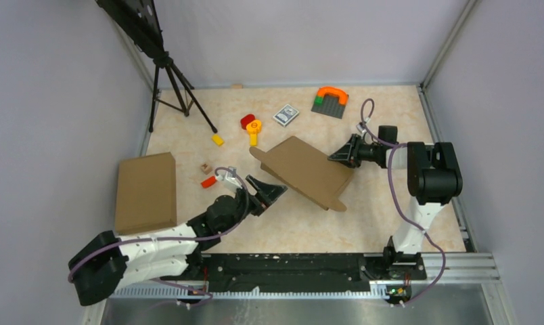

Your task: Fold the paper box

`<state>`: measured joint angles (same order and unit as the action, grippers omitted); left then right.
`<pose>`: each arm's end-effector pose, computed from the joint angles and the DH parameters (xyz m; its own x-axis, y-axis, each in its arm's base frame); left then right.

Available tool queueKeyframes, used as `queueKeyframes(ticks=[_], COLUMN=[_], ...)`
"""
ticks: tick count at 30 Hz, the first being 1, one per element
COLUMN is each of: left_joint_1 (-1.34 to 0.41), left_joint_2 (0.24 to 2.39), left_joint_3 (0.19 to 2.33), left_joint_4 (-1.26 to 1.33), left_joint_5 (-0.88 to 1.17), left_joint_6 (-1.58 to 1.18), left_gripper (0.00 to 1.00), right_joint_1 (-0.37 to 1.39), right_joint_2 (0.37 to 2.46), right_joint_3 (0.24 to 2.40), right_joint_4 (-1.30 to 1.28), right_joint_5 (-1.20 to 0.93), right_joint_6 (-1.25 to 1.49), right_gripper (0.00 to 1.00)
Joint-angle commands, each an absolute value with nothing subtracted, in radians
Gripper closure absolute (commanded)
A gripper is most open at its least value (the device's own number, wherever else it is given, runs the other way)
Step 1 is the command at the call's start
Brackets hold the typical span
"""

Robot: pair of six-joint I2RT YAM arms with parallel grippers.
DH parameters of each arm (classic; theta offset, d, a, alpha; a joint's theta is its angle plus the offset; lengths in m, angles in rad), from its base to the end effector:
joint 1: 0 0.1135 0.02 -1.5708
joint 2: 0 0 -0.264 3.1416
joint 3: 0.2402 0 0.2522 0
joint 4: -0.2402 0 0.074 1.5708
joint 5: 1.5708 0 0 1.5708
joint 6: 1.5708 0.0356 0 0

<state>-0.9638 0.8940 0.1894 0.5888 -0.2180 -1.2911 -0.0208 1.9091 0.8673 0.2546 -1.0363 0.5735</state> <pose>0.1137 -0.1502 0.1938 -0.6712 -0.6787 -0.2982 0.1242 0.2937 -0.9478 0.3486 0.0234 0.1161 -0.9186 0.2956 -0.2622 -0.1169 0.4304 0.8950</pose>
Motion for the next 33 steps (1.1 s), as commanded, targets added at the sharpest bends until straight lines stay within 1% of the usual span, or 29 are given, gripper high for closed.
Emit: queueKeyframes(ticks=[1, 7, 12, 16, 18, 20, 24, 30, 33], left_joint_1=[-0.969, -0.978, -0.996, -1.028, -1.030, -1.030, -1.031, -1.028, -1.028], left_joint_2=[0.990, 1.087, 1.133, 1.073, 1.068, 1.095, 1.164, 1.224, 1.236], left_joint_3=[0.238, 0.278, 0.260, 0.201, 0.231, 0.280, 0.315, 0.321, 0.349], left_joint_4=[0.628, 0.791, 0.942, 0.898, 0.843, 0.804, 0.837, 0.869, 0.800], left_joint_5=[-0.261, -0.259, -0.231, -0.324, -0.316, -0.286, -0.244, -0.268, -0.291], left_joint_6=[-1.380, -1.285, -1.260, -1.301, -1.294, -1.284, -1.307, -1.332, -1.360], left_gripper=[0.01, 0.01, 0.01, 0.01, 0.02, 0.02, 0.02, 0.01, 0.02], right_joint_1=[-0.032, -0.033, -0.034, -0.032, -0.033, -0.033, -0.032, -0.032, -0.034], right_joint_2=[1.948, 1.946, 1.943, 1.941, 1.941, 1.941, 1.936, 1.929, 1.927], right_joint_3=[0.861, 0.858, 0.858, 0.859, 0.858, 0.858, 0.857, 0.854, 0.854], right_joint_4=[0.221, 0.220, 0.219, 0.214, 0.213, 0.213, 0.212, 0.211, 0.212], right_joint_5=[-0.929, -0.933, -0.936, -0.934, -0.931, -0.932, -0.936, -0.938, -0.940], right_joint_6=[0.521, 0.520, 0.519, 0.514, 0.512, 0.511, 0.513, 0.512, 0.512], right_gripper=[0.69, 0.68, 0.68, 0.68, 0.68, 0.69, 0.69, 0.69, 0.69])
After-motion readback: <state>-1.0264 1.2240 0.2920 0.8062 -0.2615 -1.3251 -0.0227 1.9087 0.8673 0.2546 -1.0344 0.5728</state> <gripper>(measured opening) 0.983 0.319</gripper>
